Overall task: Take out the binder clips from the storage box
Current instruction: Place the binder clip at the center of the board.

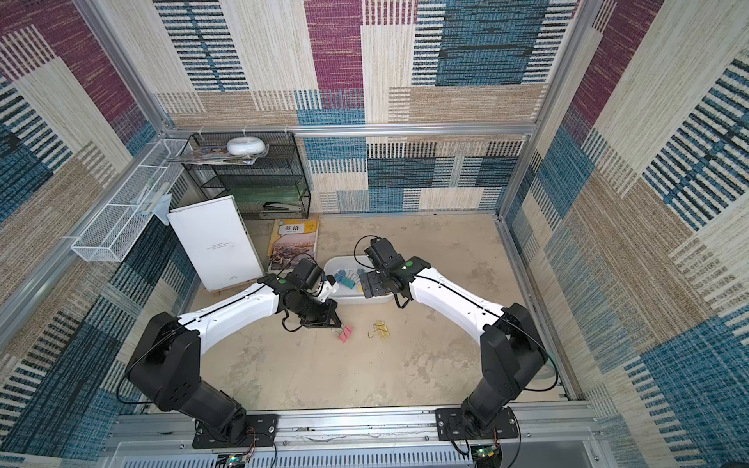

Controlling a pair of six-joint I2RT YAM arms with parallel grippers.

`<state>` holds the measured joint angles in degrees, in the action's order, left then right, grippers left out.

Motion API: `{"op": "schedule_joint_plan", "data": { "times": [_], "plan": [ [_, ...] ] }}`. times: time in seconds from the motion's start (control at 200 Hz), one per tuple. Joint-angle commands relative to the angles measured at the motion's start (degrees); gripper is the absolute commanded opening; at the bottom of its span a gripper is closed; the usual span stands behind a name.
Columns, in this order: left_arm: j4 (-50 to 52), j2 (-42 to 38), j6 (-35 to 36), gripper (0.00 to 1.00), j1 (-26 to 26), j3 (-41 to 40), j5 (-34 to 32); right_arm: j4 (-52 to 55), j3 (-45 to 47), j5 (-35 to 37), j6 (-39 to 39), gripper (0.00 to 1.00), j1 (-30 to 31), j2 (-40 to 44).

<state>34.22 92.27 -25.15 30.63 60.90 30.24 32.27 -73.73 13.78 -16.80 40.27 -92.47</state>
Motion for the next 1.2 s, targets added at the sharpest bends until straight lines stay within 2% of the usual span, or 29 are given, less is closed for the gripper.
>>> {"op": "schedule_joint_plan", "data": {
  "times": [0.0,0.421,0.626,0.661,0.716,0.806,0.977,1.197],
  "plan": [
    [-3.61,2.01,-0.62,0.0,0.48,0.81,-0.14,0.33,0.47,-0.43,-0.48,0.99,0.16,0.52],
    [-4.6,8.54,-0.26,0.0,2.68,4.05,0.72,1.13,-0.79,-2.18,1.0,0.99,0.43,-1.47],
    [-2.15,8.55,0.76,0.39,2.63,5.28,-0.09,1.13,-1.56,-2.09,1.24,0.99,0.41,-2.71],
    [-1.31,8.14,0.95,0.46,2.59,5.8,-2.45,1.15,-1.75,-2.05,1.23,0.99,0.42,-2.87],
    [-0.13,7.53,1.38,0.52,2.37,6.68,-3.14,1.18,-2.02,-1.93,1.2,0.99,0.37,-3.06],
    [2.56,6.59,2.24,0.53,1.43,8.85,-4.09,1.04,-2.29,-0.62,0.77,0.99,0.36,-2.92],
    [6.64,6.15,4.33,0.47,-2.22,14.97,-6.26,0.1,-2.07,2.34,-0.43,0.99,0.15,-1.67],
    [9.43,12.12,6.6,0.42,-6.29,24.87,-9.57,-0.58,-2.46,2.03,-0.61,0.99,-0.28,-0.35]
  ]
}}
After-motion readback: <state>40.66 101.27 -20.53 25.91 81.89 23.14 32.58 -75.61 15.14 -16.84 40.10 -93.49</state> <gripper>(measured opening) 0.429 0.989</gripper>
